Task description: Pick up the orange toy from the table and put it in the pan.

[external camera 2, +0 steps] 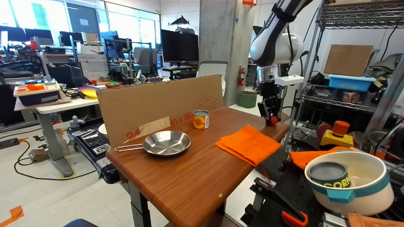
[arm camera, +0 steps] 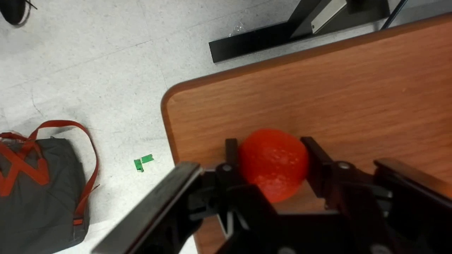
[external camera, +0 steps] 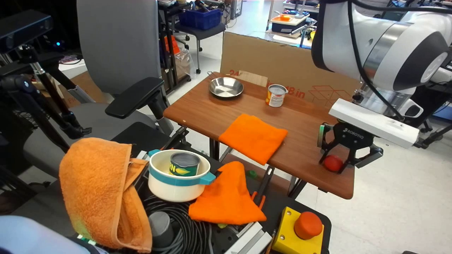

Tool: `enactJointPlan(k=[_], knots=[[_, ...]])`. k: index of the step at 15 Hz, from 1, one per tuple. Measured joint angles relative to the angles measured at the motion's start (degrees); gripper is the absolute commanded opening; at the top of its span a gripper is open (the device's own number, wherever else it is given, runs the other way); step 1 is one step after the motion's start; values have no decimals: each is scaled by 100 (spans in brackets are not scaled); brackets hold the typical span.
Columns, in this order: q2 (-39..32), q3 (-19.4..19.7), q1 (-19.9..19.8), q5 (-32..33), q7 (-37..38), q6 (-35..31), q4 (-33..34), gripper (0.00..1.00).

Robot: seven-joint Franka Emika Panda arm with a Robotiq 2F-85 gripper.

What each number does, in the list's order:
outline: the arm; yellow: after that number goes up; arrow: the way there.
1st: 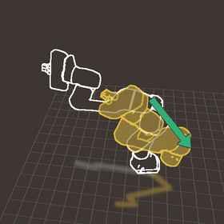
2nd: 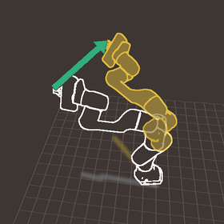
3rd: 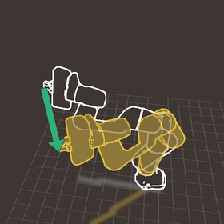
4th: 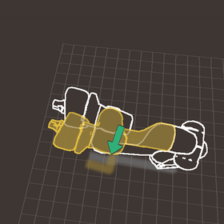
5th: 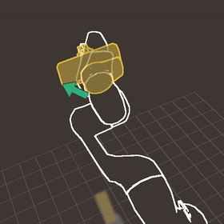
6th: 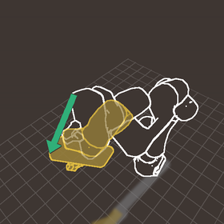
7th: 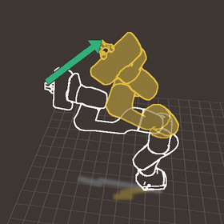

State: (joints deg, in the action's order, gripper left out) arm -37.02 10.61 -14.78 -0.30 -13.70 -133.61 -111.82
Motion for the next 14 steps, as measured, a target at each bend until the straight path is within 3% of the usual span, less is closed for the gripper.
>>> enactJointPlan(k=[7,11,14], knots=[[1051,-898,344,-166,-20,65,-280,21],[1588,-1404,958,-424,237,74,-300,21],[1523,-1643,1521,-442,705,76,-91,21]])
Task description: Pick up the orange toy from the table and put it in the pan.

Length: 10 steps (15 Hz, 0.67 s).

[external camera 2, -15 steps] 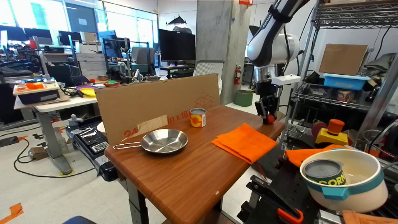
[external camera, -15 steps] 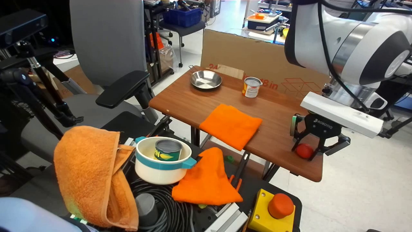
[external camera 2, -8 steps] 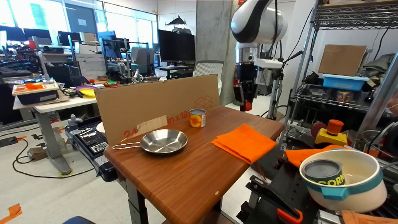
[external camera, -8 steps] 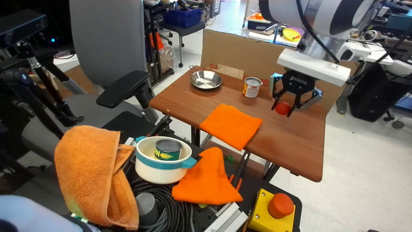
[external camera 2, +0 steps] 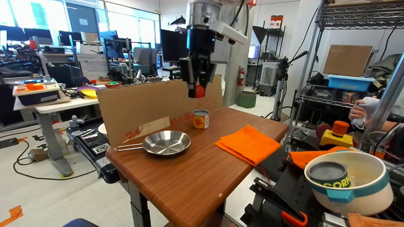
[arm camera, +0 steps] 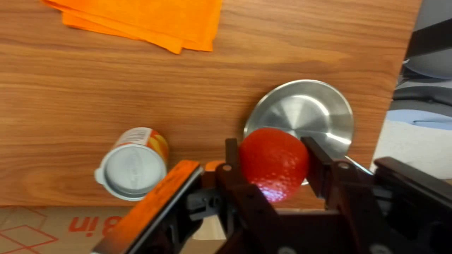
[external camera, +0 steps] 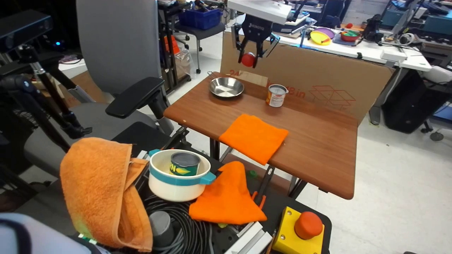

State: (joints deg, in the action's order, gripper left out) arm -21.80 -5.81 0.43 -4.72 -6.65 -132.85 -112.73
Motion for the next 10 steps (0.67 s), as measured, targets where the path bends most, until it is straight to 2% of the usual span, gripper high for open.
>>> enactJointPlan(k=[5,10], knots=[[-820,-67,702,145,633,2,712,21],[-1843,79,888,456,989,97,1642,21]])
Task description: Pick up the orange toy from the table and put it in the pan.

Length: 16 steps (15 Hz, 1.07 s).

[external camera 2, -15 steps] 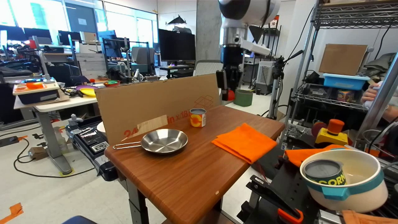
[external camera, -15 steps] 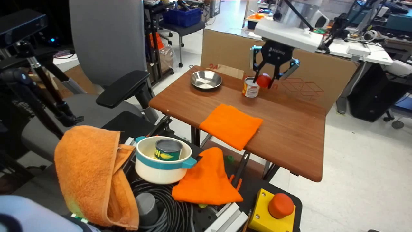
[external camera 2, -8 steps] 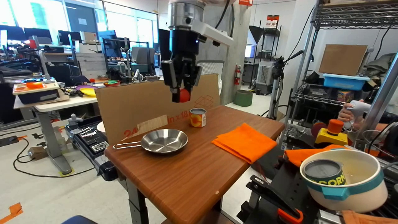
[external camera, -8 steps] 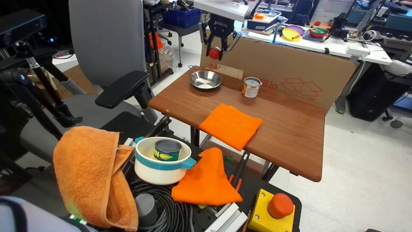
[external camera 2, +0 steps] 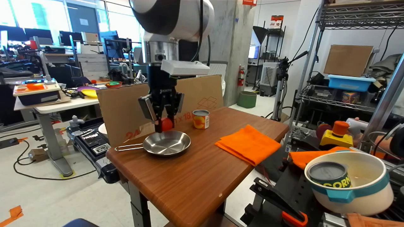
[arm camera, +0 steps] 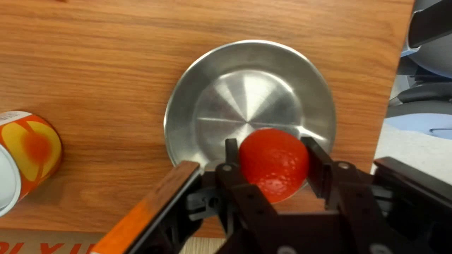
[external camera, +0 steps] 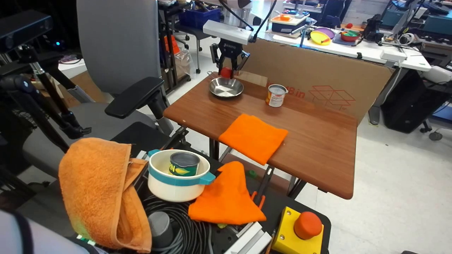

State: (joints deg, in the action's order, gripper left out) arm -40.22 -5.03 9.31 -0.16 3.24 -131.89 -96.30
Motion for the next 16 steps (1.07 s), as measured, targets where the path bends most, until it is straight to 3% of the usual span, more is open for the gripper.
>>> enactJointPlan(k=[6,7,8,12,16], knots=[[-831,78,39,107,102,488,843,21],[-912,78,57,108,105,555,935,58],[-982,78,81,108,112,633,1021,72],[-1098,81,168,111,160,849,1238,99],[-787,-45,150,58,-39,1181,1202,100]])
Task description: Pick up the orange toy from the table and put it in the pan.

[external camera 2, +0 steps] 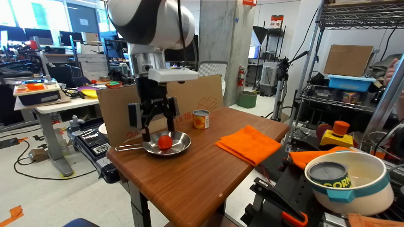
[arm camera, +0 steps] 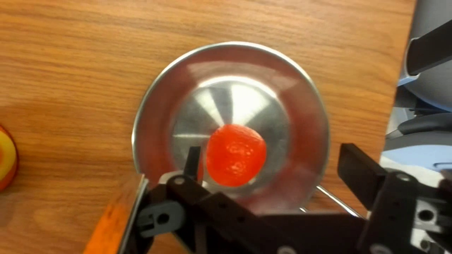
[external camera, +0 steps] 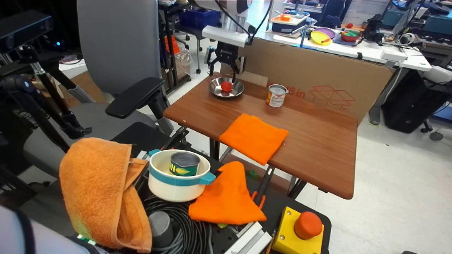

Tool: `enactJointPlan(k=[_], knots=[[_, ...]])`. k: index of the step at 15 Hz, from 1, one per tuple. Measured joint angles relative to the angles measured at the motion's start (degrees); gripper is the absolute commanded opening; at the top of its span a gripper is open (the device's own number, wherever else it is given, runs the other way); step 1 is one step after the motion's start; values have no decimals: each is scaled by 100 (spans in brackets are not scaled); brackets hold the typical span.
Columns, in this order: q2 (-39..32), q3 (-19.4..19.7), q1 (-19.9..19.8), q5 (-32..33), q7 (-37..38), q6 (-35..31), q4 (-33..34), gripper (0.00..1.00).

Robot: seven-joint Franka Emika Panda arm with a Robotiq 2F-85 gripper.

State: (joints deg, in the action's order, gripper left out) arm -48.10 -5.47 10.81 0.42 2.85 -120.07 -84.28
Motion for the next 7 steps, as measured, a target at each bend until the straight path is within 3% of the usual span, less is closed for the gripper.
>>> enactJointPlan(k=[7], knots=[[1738,-148,-338,-638,-4,212,-1228,100]])
